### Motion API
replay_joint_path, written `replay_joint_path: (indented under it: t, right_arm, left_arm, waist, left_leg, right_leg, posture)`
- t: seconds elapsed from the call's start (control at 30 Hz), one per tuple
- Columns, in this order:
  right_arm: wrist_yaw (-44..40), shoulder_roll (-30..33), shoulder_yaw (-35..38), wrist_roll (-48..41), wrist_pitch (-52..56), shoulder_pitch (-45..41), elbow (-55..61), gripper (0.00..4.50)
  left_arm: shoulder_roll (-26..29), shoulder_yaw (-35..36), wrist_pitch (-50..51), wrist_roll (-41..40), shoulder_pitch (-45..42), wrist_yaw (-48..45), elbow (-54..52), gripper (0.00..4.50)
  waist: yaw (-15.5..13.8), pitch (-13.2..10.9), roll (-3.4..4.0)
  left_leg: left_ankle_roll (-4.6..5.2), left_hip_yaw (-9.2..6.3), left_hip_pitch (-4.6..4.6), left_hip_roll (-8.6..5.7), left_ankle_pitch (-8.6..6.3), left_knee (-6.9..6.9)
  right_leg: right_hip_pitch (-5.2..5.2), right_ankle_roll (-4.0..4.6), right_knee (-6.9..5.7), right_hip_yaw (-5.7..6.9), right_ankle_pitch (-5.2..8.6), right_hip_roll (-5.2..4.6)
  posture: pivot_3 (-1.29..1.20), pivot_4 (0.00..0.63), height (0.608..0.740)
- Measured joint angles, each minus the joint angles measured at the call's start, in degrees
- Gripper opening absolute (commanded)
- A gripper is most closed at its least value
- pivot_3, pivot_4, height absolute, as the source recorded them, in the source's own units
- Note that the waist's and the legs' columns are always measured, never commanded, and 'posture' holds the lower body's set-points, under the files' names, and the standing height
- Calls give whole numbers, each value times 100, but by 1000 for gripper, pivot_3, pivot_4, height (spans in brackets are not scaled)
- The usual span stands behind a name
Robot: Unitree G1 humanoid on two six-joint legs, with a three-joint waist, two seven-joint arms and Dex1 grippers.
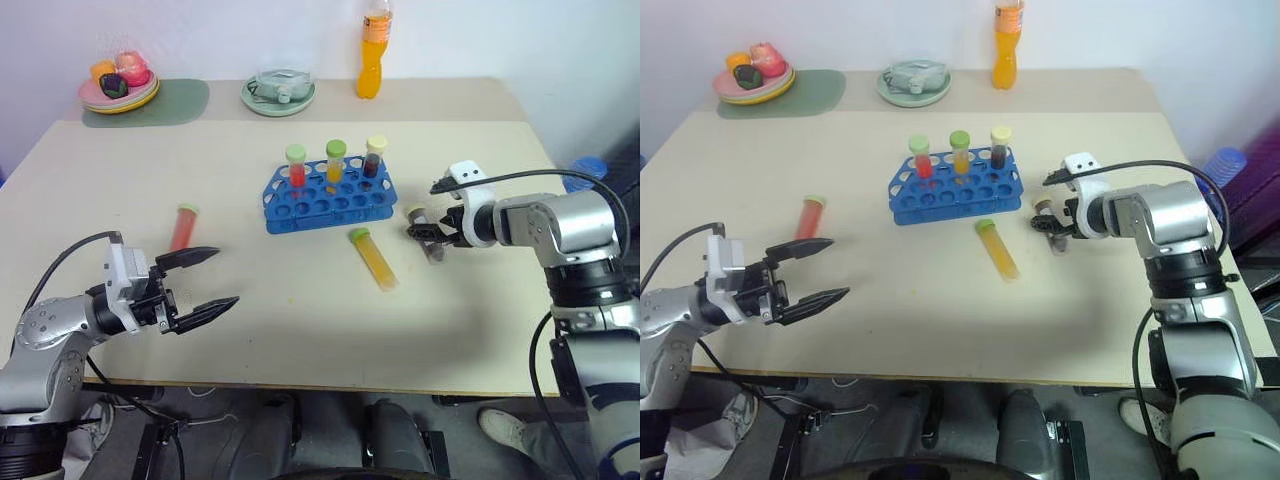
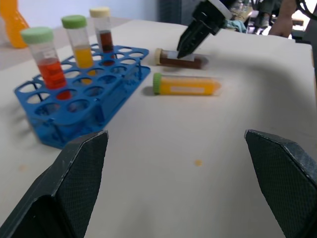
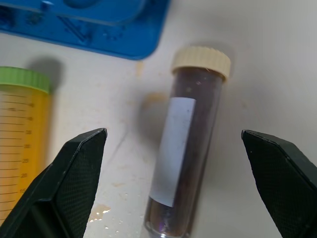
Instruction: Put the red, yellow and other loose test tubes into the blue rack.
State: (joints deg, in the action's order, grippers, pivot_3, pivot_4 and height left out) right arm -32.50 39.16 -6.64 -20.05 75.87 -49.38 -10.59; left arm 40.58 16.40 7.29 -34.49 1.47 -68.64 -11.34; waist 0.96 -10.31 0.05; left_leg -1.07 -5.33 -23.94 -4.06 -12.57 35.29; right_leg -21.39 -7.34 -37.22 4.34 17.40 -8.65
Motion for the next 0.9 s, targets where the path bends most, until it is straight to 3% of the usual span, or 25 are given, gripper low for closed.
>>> replay_joint_path:
  t: [0.4, 0.63, 0.67, 0.9]
  right_arm:
    - [50, -531, -569, 718, -813, -460, -1316, 4460]
    - [0, -677, -815, 1223, -1509, -461, -1578, 1106]
    - [-47, -681, -842, 1250, -1532, -461, -1562, 837]
    - [-443, -479, -1022, 1423, -1532, -368, -1254, 806]
  left_arm:
    - [-18, 21, 110, -8, 369, 188, -350, 4500]
    - [-63, 26, 119, -69, 567, 322, -467, 4500]
    - [-62, 26, 119, -76, 564, 341, -470, 4500]
    - [-63, 18, 119, -101, 533, 406, -471, 4500]
  waist:
    - [19, 4, -7]
    - [115, 9, -15]
    - [128, 9, -15]
    - [120, 7, -13]
  left_leg:
    - [1, 32, 26, -1, 0, 2]
    - [5, 49, 47, 3, 2, 0]
    - [5, 49, 47, 3, 2, -1]
    - [5, 50, 44, 4, 2, -6]
  right_leg:
    - [3, 3, -11, -38, -5, 6]
    - [5, 6, -18, -66, -11, 12]
    - [4, 6, -19, -66, -11, 12]
    - [-1, 6, -18, -70, -11, 8]
  posture:
    - [0, 150, 740]
    - [0, 150, 740]
    - [0, 150, 740]
    - [0, 150, 740]
